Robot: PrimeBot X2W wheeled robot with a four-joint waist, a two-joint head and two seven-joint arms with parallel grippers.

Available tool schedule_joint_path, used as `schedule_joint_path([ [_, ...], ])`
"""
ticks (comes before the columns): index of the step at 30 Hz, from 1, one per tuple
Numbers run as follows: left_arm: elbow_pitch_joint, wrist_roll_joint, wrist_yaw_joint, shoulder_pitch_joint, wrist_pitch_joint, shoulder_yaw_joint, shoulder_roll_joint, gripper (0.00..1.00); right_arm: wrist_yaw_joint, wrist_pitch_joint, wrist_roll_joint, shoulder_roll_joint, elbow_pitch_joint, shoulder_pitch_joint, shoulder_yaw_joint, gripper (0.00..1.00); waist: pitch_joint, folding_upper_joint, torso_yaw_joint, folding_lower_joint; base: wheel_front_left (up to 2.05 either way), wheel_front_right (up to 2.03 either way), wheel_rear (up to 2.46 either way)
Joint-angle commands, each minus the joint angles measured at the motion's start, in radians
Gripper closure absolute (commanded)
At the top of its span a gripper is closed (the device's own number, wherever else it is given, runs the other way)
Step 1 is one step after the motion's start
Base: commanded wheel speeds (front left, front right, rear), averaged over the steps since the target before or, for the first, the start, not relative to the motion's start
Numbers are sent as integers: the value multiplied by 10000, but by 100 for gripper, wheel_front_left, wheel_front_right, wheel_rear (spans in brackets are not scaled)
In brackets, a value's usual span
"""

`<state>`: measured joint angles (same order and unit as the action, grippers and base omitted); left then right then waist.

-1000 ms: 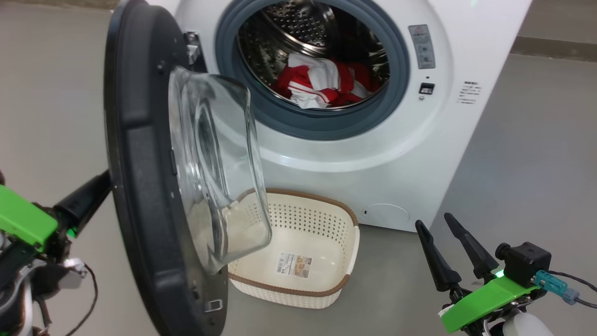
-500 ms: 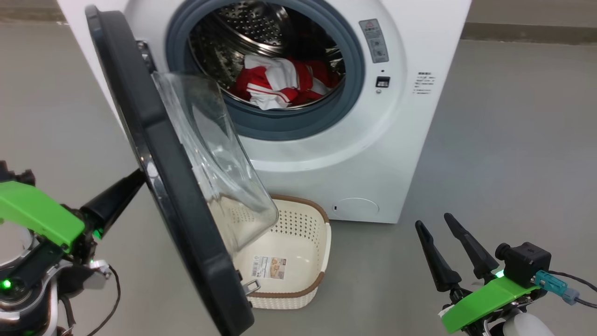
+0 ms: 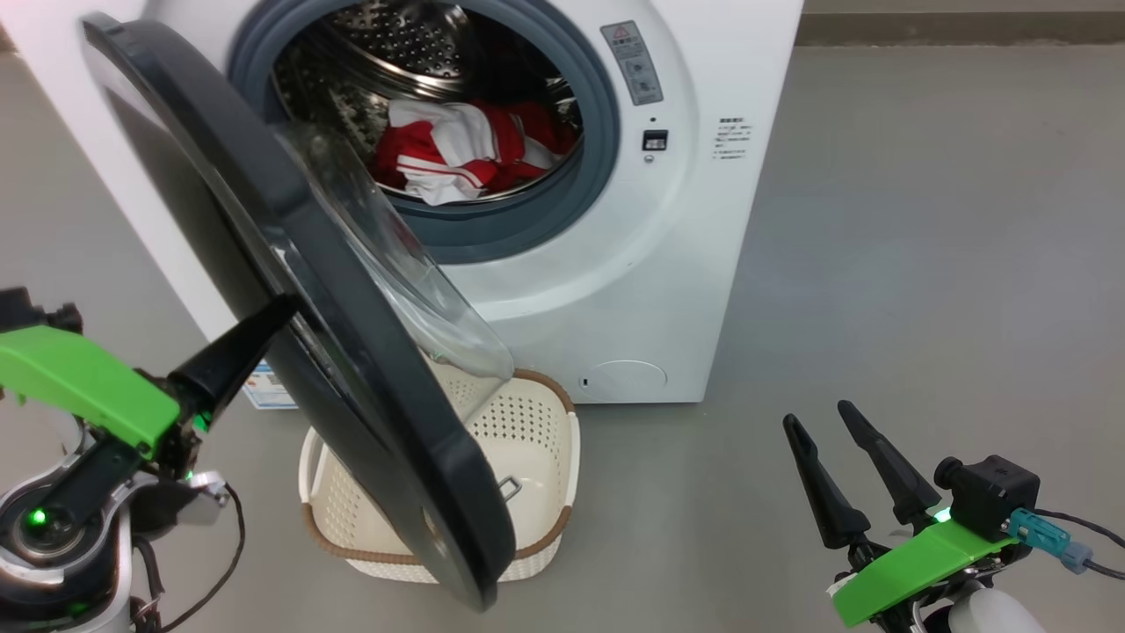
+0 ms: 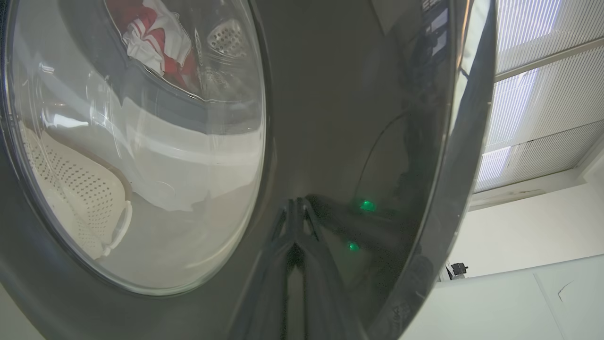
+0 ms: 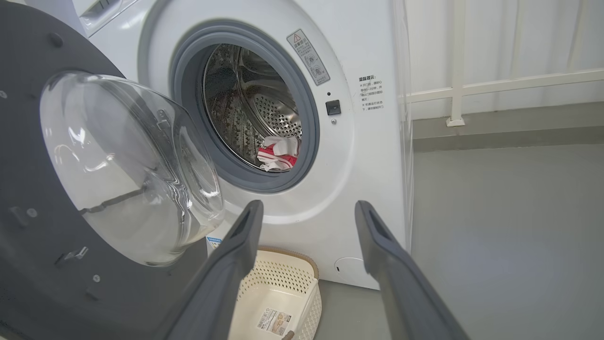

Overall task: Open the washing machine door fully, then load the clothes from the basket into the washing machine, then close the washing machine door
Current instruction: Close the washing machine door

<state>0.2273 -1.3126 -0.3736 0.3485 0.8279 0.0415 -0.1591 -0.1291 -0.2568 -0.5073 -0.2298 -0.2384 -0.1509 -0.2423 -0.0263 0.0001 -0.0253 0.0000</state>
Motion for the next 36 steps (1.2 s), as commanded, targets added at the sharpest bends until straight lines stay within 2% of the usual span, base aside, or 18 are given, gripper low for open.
schedule_joint_path([
  [1, 261, 43, 162, 610, -35, 221, -160, 100, -16, -49, -85, -74, 240, -315, -170, 0, -76, -1, 183, 0, 0, 0, 0],
  [12, -126, 302, 390, 1092, -376, 103, -62, 100, -16, -49, -75, -22, 297, -468, -146, 0, -408, -1, 924, 0, 0, 0, 0],
  [22, -1052, 764, 870, 2019, -1220, 185, 27, 100, -16, -49, -71, 64, 370, -668, -119, 0, -839, -1, 1693, 0, 0, 0, 0],
  [36, -2895, 1441, 1354, 3488, -2545, 729, -332, 100, -16, -49, -76, 308, 471, -927, -77, 0, -1535, -1, 2785, 0, 0, 0, 0],
])
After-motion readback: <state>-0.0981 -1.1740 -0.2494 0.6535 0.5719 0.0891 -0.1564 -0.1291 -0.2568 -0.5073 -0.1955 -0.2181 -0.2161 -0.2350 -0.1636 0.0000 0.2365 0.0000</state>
